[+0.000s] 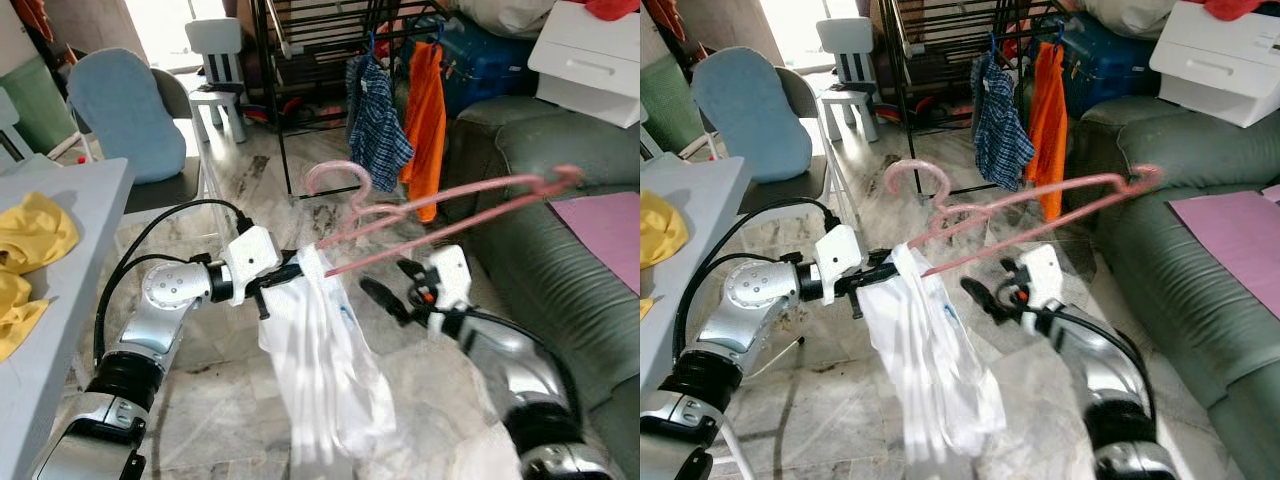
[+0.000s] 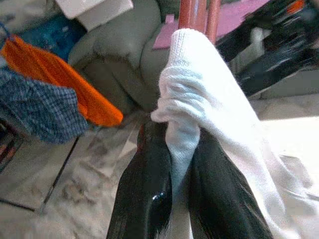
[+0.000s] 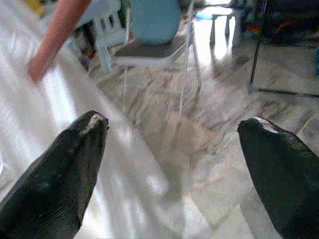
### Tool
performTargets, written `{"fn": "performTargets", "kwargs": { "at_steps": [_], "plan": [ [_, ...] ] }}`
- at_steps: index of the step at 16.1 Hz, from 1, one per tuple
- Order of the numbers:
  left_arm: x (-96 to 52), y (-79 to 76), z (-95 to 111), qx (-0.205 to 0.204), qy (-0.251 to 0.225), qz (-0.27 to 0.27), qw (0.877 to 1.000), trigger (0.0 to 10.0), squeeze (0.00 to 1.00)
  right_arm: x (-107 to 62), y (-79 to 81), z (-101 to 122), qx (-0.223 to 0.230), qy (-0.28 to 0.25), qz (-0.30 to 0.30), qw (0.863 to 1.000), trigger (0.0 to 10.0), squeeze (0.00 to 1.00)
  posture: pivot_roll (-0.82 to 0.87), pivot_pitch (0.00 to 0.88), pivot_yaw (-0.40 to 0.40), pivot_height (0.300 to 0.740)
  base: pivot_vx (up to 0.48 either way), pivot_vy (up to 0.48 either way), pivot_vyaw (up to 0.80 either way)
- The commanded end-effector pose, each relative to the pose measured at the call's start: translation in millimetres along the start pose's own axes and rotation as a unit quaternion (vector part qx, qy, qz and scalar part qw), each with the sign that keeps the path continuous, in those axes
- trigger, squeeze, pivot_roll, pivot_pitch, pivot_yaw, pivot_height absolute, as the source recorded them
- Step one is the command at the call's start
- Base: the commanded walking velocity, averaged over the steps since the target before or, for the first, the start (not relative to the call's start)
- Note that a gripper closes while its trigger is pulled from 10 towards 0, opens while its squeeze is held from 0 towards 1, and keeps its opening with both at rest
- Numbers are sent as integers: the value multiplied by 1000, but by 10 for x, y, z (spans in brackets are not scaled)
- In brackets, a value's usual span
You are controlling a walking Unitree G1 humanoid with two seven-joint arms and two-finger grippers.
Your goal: Hang hanger
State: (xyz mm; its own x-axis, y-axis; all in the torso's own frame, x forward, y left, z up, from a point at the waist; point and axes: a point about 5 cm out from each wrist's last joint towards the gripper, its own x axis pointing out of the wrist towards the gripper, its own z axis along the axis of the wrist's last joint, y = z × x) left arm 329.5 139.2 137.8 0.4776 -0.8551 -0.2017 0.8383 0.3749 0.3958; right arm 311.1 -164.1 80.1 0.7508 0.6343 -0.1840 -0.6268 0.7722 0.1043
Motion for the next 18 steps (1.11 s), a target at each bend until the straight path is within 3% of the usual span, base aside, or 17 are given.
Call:
{"fn": "performTargets", "kwargs": {
  "at_steps": [1, 4, 8, 13, 18],
  "plan": [
    [-50, 93, 58, 8, -10, 21, 1000, 0, 0, -16, 61, -20, -13, 17, 34, 999, 10000, 0, -185, 0, 93, 740, 0, 0, 0],
    [-29, 98, 104, 17, -17, 18, 1000, 0, 0, -97, 131, -125, -27, 56, 84, 994, 10000, 0, -187, 0, 91, 740, 0, 0, 0],
    [-32, 65, 226, 19, -43, 3, 999, 0, 0, -42, 50, -90, -73, 52, 37, 995, 10000, 0, -182, 0, 87, 740, 0, 0, 0],
    [-45, -50, 347, 20, -66, -22, 997, 0, 0, -8, -44, 11, -94, 29, 1, 995, 10000, 0, -182, 0, 82, 740, 0, 0, 0],
    [12, -45, 573, 23, -102, -18, 994, 0, 0, 102, 98, -118, -79, 43, 26, 996, 10000, 0, -174, 0, 74, 740, 0, 0, 0]
  ]
}}
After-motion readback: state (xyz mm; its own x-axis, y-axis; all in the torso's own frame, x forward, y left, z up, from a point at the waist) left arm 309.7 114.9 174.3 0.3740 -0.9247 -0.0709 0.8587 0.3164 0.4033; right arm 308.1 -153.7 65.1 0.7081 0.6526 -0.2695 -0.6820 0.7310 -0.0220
